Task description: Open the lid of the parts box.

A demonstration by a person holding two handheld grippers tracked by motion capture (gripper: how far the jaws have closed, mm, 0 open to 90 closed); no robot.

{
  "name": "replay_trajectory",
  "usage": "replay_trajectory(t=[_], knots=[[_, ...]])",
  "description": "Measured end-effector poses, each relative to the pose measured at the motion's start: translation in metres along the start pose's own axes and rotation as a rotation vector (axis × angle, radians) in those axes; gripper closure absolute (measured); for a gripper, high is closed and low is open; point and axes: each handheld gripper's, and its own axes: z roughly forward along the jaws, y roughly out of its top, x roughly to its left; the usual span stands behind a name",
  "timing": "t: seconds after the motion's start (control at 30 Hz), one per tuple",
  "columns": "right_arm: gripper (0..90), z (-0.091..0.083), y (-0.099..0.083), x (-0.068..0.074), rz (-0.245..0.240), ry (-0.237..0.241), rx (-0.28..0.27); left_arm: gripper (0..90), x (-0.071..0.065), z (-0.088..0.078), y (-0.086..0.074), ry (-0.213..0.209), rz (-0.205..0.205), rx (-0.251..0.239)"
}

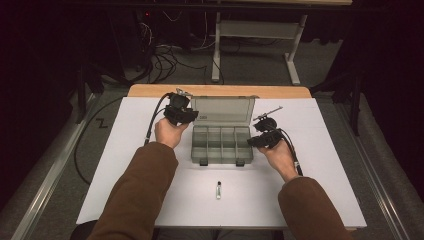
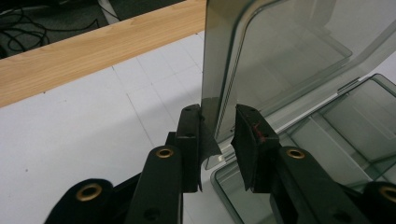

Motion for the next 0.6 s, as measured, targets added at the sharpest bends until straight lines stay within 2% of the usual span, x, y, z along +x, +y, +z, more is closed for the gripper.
replay_trajectory(t=[0.43,0.6], knots=[[75.9,0.000,0.000,0.000,-0.002,-0.002,0.003,72.3,0.001,0.010,0.001,0.023,-0.005,0.025],[75.9,0.000,0.000,0.001,0.000,-0.007,0.000,73.0,0.002,0.016,-0.001,0.028,-0.010,0.055]])
